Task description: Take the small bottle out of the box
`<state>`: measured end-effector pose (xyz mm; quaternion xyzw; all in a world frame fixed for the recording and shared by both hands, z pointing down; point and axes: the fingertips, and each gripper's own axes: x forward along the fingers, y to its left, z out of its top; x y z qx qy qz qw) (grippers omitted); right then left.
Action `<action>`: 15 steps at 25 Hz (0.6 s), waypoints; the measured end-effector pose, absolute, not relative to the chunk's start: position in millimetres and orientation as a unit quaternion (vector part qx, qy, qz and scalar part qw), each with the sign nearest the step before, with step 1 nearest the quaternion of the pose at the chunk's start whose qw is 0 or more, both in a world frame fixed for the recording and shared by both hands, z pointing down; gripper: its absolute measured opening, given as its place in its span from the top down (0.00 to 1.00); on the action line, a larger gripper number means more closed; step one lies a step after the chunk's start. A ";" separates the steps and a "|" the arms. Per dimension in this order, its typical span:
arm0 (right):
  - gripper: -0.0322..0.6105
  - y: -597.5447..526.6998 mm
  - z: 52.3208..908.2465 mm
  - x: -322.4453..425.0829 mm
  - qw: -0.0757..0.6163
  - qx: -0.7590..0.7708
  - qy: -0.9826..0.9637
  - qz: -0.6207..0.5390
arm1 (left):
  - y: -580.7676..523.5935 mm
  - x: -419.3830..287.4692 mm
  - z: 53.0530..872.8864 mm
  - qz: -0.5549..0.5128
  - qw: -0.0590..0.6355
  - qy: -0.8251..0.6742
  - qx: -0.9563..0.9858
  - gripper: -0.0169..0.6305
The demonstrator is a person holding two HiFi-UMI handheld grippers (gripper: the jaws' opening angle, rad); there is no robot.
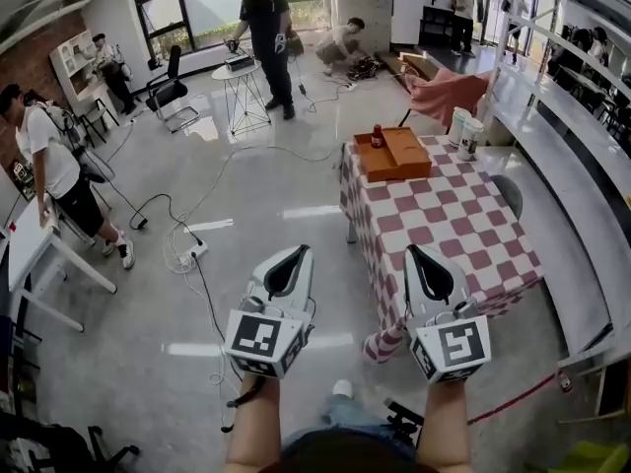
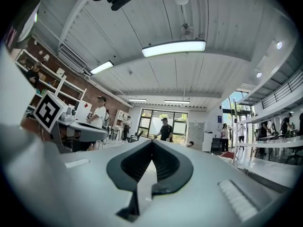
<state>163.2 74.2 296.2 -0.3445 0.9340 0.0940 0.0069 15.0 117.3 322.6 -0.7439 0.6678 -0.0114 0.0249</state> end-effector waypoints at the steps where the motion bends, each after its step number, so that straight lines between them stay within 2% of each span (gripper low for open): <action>1: 0.95 60.8 296.8 160.5 0.007 -0.346 0.933 0.093 | 103.6 13.6 321.8 -0.010 0.022 0.666 -0.745 0.97; 15: 0.95 -52.6 312.7 122.5 -0.009 -0.351 0.932 0.086 | -15.1 -36.0 332.6 -0.009 0.010 0.669 -0.743 0.97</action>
